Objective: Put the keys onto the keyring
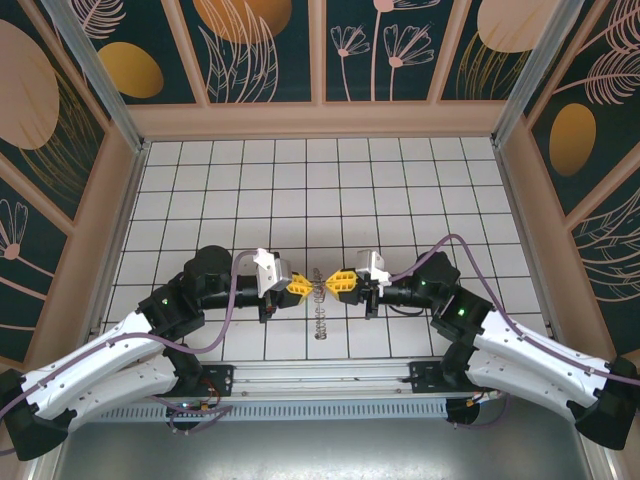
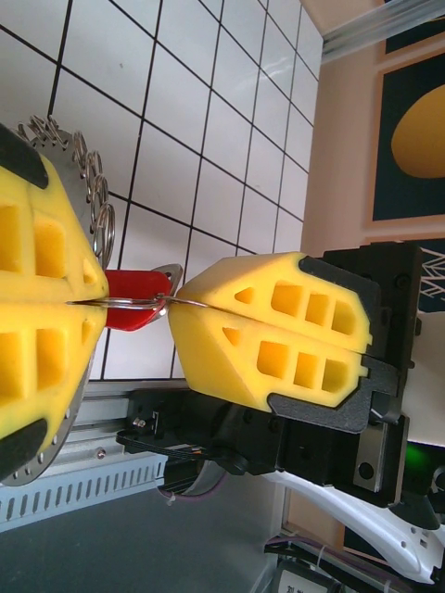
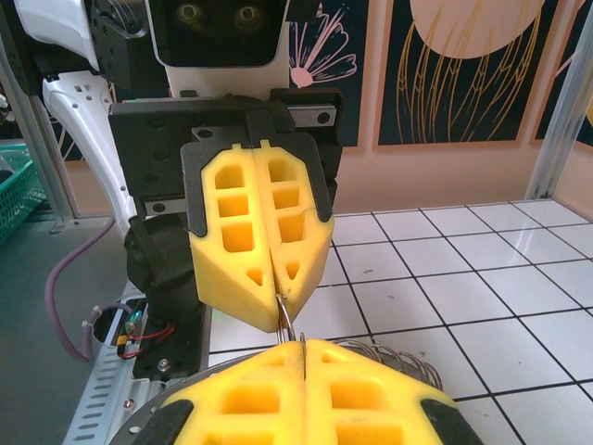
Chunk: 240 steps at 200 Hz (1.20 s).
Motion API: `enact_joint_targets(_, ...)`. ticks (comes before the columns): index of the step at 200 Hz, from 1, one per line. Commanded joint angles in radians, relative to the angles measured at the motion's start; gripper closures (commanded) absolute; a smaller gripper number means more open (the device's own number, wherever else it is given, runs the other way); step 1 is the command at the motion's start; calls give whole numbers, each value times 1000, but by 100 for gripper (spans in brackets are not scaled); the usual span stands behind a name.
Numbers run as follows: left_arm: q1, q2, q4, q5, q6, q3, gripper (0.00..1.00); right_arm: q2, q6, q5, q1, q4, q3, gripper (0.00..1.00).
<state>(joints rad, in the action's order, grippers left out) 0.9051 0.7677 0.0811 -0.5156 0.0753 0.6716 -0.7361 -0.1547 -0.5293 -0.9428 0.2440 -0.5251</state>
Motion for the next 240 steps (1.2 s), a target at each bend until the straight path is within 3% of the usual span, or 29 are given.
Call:
enact_joint_targets(1, -3, -16, -29, -6, 9, 34, 100, 0, 19, -30, -9, 47, 11, 100)
enact_joint_targets(240, -2, -19, -26, -8, 8, 34, 100, 7, 27, -12, -8, 79, 34, 100)
